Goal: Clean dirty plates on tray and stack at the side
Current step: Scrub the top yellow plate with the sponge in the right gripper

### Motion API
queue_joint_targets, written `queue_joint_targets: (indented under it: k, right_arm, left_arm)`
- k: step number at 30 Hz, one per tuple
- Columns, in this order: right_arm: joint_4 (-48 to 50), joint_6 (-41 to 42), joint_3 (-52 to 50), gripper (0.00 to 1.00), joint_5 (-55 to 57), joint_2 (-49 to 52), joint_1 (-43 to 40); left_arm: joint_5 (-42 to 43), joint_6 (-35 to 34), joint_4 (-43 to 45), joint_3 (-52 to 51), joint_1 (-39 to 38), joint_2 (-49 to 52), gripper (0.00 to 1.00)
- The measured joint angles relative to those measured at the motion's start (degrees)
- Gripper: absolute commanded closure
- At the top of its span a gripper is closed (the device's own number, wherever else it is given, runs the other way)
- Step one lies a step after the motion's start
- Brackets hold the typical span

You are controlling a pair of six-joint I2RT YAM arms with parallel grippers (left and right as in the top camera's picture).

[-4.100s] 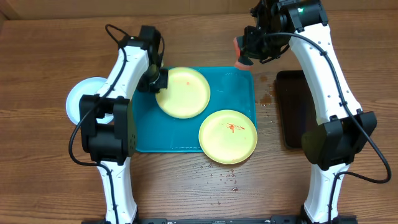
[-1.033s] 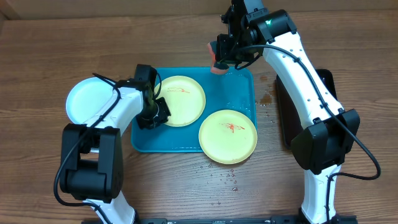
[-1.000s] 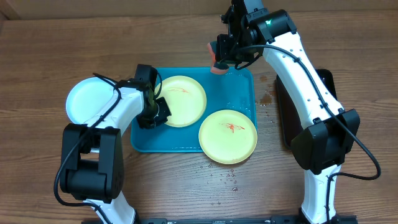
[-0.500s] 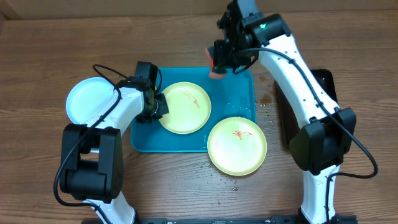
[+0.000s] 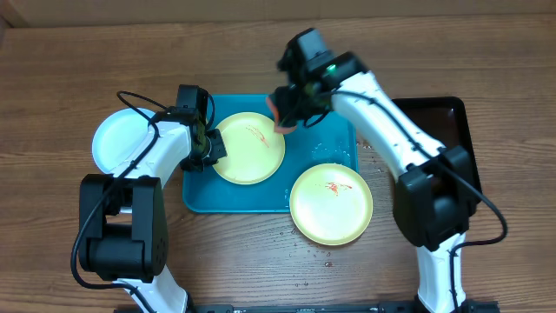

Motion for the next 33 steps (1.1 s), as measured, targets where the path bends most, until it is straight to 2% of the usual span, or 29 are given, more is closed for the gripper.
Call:
queue_joint_targets:
  k: [8, 19, 26, 33]
  right_arm:
    - [2.9, 0.0, -0.5, 0.96, 4.8, 7.9, 6.4]
    - [6.0, 0.0, -0.7, 0.96, 6.0, 10.1, 6.1]
    - [12.2, 0.5, -0.7, 0.96, 1.4, 11.2, 6.4]
    - [7.4, 1.1, -0.3, 0.96, 0.3, 11.5, 8.3]
  left_arm:
    - [1.6, 1.8, -1.0, 0.0, 0.3, 0.0, 0.96]
    - [3.9, 4.9, -1.9, 0.0, 0.7, 0.0, 0.96]
    - [6.2, 7.3, -2.4, 0.0, 1.0, 0.0, 0.96]
    - [6.8, 8.4, -3.1, 0.0, 1.0, 0.0, 0.96]
